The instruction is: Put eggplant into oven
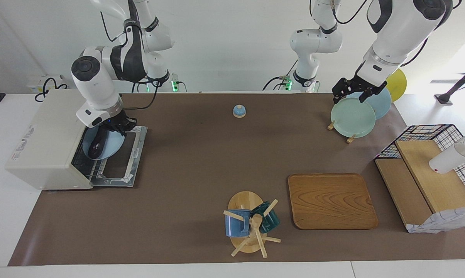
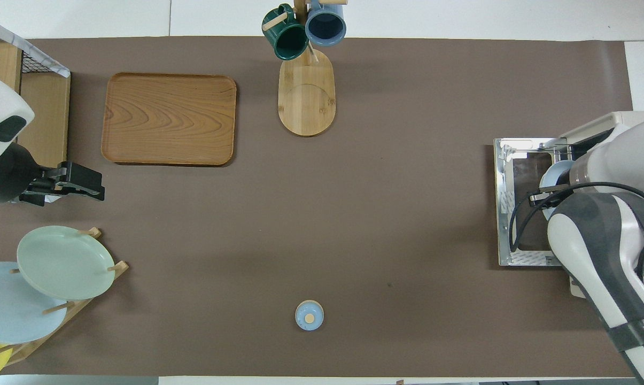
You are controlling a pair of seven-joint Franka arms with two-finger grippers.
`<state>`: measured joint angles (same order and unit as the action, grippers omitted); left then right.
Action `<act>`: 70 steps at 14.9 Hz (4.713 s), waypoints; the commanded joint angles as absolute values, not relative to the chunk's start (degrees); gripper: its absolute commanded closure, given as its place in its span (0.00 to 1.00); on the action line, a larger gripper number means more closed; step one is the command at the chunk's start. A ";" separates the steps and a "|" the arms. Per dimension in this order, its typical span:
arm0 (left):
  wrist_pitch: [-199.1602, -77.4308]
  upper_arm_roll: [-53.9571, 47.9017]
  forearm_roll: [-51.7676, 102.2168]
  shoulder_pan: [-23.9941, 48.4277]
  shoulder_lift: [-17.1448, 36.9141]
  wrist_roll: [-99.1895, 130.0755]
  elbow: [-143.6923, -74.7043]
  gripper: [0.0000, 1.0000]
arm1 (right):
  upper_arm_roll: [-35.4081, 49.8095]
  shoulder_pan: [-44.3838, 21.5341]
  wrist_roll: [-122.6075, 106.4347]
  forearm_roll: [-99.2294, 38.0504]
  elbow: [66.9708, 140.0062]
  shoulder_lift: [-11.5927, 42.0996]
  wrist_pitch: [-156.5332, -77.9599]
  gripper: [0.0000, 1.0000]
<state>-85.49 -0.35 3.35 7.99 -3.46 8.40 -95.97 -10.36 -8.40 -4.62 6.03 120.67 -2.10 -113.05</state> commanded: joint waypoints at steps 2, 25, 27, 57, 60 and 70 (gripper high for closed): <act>-84.11 -0.79 2.37 7.47 -3.25 7.91 -94.83 0.00 | -9.49 -4.66 -10.72 6.86 126.28 -4.48 -119.79 1.00; -84.11 -0.79 2.37 7.38 -3.25 7.91 -94.83 0.00 | -9.23 -2.20 -16.17 6.59 127.46 -3.43 -121.92 0.63; -84.11 -0.79 2.37 7.38 -3.25 7.91 -94.83 0.00 | -8.79 -3.42 -15.47 5.89 123.16 -2.21 -117.62 0.63; -84.11 -0.79 2.37 7.47 -3.25 7.91 -94.83 0.00 | -8.88 -12.48 3.61 18.18 124.74 8.61 -126.86 1.00; -84.11 -0.79 2.37 7.47 -3.25 7.91 -94.83 0.00 | -9.05 -11.87 -2.53 17.84 118.23 7.65 -117.63 1.00; -84.11 -0.79 2.37 7.47 -3.25 7.91 -94.75 0.00 | -9.23 -5.54 -13.35 13.80 113.38 -1.67 -104.42 1.00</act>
<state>-85.48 -0.35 3.35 7.98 -3.46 8.40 -95.97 -9.47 -6.77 -10.96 14.86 113.11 -0.59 -105.33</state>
